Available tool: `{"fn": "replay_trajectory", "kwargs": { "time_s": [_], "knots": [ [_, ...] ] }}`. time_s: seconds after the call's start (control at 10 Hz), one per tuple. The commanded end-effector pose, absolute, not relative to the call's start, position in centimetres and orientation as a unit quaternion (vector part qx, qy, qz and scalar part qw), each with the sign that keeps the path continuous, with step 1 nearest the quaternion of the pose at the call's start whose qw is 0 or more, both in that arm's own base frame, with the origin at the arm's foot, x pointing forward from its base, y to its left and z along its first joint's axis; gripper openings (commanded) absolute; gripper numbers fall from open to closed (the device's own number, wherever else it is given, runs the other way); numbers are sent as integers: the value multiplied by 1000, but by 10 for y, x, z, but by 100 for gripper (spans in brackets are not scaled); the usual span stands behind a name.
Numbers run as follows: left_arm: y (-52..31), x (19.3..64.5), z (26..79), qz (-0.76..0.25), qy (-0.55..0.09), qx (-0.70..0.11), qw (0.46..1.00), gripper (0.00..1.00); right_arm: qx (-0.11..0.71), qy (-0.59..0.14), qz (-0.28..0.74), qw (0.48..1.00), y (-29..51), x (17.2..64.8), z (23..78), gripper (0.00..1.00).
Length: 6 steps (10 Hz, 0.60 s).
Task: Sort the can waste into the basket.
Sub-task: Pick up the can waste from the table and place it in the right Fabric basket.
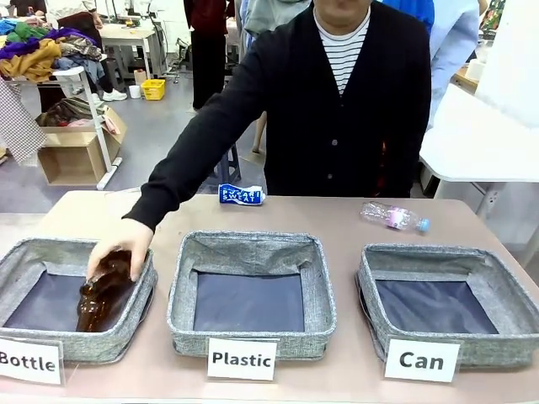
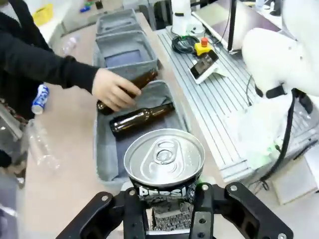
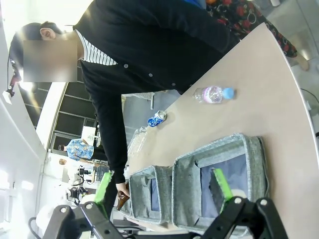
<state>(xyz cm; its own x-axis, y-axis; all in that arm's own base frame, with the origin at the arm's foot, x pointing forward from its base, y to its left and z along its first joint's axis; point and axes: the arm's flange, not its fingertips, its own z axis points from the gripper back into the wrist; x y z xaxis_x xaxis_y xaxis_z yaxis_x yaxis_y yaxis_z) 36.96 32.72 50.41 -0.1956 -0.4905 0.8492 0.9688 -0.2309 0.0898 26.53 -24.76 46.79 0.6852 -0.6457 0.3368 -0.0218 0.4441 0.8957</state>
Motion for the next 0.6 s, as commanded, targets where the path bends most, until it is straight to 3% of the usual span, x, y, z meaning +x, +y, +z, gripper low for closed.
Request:
{"fn": "replay_trajectory", "kwargs": {
  "time_s": [0.0,0.5],
  "knots": [
    [373,370,497,-687,-375,-401,476,31,491,-357,-192,771,-249,268,468,100],
    [353,398,489,-680,-365,-417,480,31,491,-357,-192,771,-249,268,468,100]
  ]
}}
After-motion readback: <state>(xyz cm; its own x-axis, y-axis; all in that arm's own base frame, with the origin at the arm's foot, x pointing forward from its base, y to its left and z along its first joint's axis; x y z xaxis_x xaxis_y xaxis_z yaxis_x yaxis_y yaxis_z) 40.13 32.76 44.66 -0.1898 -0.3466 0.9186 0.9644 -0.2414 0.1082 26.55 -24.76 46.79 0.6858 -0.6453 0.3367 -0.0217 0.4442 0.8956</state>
